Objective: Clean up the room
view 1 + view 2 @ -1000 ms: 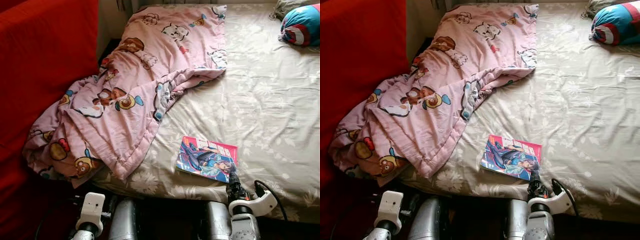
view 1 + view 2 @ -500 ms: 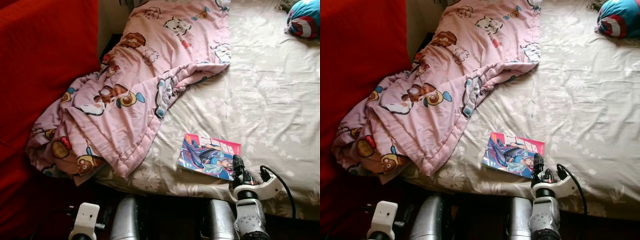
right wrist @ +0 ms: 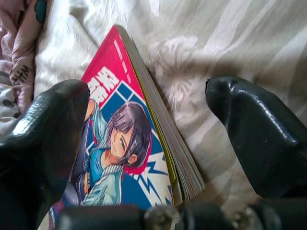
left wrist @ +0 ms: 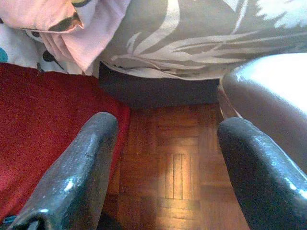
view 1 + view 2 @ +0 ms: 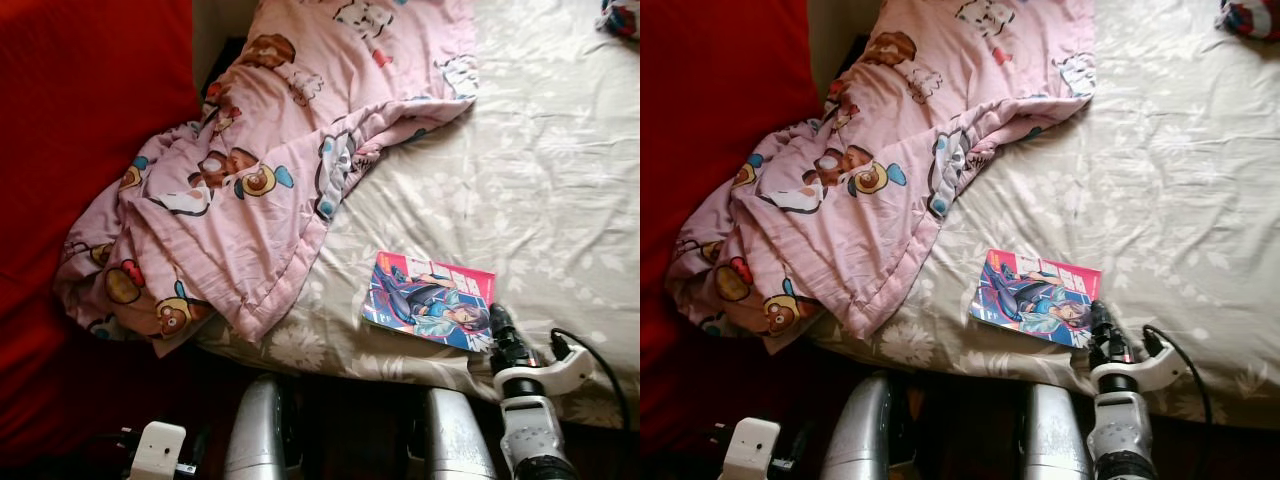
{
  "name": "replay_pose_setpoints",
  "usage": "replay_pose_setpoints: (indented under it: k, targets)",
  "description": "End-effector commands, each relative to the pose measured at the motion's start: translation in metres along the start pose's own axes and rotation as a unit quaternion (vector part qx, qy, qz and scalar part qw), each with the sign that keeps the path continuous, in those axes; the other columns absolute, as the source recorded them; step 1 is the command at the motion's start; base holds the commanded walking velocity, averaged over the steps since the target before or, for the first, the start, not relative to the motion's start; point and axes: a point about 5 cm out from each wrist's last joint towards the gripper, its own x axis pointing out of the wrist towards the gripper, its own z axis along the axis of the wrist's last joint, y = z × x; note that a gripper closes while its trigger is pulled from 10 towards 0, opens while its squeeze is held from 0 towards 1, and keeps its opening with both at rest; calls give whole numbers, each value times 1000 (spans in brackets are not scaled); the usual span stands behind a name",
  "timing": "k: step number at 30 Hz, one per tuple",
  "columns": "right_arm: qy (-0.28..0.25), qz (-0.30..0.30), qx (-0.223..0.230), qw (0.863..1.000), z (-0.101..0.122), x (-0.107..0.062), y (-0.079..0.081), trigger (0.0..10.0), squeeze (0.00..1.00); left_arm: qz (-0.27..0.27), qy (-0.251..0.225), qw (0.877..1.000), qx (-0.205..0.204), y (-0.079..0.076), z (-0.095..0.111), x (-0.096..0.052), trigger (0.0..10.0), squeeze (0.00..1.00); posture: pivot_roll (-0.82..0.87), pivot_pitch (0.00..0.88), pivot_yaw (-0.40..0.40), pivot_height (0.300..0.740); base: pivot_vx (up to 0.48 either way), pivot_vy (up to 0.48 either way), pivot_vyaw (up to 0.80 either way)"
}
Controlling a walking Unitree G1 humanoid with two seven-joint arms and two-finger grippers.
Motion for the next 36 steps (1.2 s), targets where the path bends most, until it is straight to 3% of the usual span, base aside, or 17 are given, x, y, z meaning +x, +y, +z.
replay_pose_setpoints:
  k: [1,6,11,16,18,24,31,36]
  targets:
    - [22,-6,23,999,-9,-7,-8,10000,0,1,20,1000,9,6,-6,-11,10000,0,178,353,154,583,0,0,0]
    - [12,21,20,999,-3,-3,-2,10000,0,0,9,1000,13,7,5,-13,10000,0,182,352,160,583,0,0,0]
    - [-7,9,17,1000,7,-4,-7,10000,0,-3,4,1000,15,6,12,-13,10000,0,176,350,164,583,0,0,0]
    - [-39,-50,0,998,21,-17,-29,10000,0,-6,2,1000,14,3,21,-10,10000,0,166,348,162,583,0,0,0]
    - [-54,-99,-8,994,28,-31,-47,10000,0,-8,1,1000,12,1,24,-9,10000,0,161,347,160,583,0,0,0]
    - [-69,-128,-10,989,34,-46,-61,10000,0,-10,2,1000,13,0,26,-9,10000,0,157,348,160,583,0,0,0]
    - [-95,-204,-29,974,43,-80,-89,10000,0,-13,6,1000,11,-3,29,-7,10000,0,148,348,156,583,0,0,0]
    - [-93,-197,-33,975,41,-80,-88,10000,0,-15,6,1000,11,-5,29,-5,10000,0,140,345,154,583,0,0,0]
